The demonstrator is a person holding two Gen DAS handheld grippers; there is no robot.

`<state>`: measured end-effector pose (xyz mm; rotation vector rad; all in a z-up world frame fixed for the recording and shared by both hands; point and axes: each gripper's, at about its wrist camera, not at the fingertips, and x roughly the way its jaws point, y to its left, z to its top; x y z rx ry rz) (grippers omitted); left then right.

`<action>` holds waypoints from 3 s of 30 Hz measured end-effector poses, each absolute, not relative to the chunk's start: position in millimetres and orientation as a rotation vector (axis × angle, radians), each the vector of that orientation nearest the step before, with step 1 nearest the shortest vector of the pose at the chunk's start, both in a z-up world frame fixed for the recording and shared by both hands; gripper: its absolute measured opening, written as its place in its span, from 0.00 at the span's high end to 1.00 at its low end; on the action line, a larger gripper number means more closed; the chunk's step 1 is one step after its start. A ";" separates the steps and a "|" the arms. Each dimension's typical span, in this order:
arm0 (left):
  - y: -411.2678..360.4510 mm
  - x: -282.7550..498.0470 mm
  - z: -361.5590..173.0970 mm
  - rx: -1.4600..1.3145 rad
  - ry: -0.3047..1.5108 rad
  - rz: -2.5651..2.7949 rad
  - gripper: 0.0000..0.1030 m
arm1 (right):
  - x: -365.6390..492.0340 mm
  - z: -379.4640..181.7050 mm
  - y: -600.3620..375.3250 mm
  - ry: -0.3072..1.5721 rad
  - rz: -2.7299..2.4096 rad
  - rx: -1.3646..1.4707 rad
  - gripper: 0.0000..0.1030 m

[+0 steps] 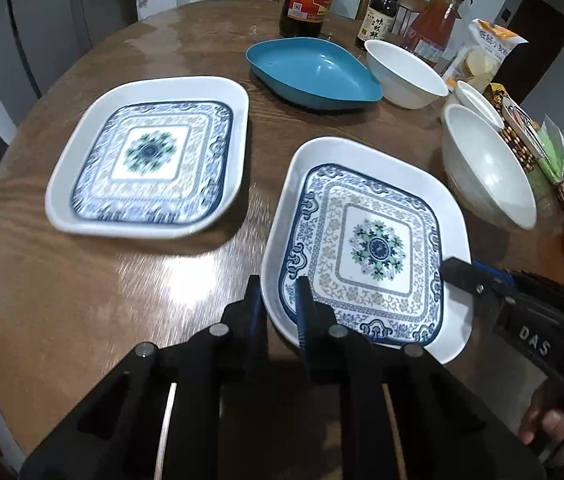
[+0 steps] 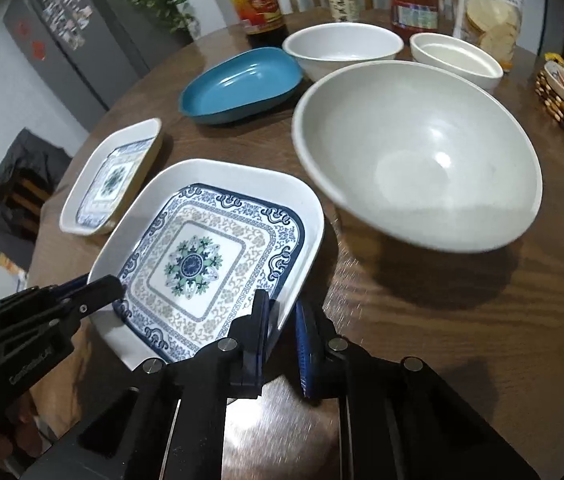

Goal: Organize plates and bowls
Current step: 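Grasp the rim of the square blue-patterned plate with the right gripper, then lift the plate and carry it onto the other square plate, then lower the held plate onto the other square plate, aligning the stack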

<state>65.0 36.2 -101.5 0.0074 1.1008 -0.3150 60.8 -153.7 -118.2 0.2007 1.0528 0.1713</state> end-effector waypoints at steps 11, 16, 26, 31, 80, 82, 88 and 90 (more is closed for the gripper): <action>57.4 6.4 -94.5 -0.048 1.127 -0.243 0.84 | 46.6 -122.1 -130.0 1.097 0.275 0.103 0.83; 64.6 -2.5 -102.7 -0.085 1.143 -0.209 0.83 | 52.4 -120.7 -123.4 1.091 0.291 0.095 0.57; 86.8 10.3 -75.0 -0.071 1.003 -0.109 0.27 | 52.8 -97.6 -127.4 1.021 0.319 0.178 0.45; 103.6 36.8 -69.6 -0.053 0.981 -0.063 0.27 | 68.2 -88.4 -116.2 1.014 0.338 0.212 0.45; 141.6 168.1 -104.3 0.065 1.002 -0.057 0.80 | 190.8 -112.7 -6.0 1.039 0.257 0.070 0.79; 140.6 164.3 -102.1 0.073 0.996 -0.059 0.79 | 187.6 -107.9 -8.5 1.029 0.257 0.073 0.79; 139.6 150.6 -85.6 0.060 0.968 -0.066 0.79 | 170.5 -87.2 -22.1 0.989 0.266 0.102 0.79; 137.0 144.1 -77.2 0.054 0.955 -0.070 0.79 | 163.2 -81.3 -27.9 0.981 0.267 0.110 0.79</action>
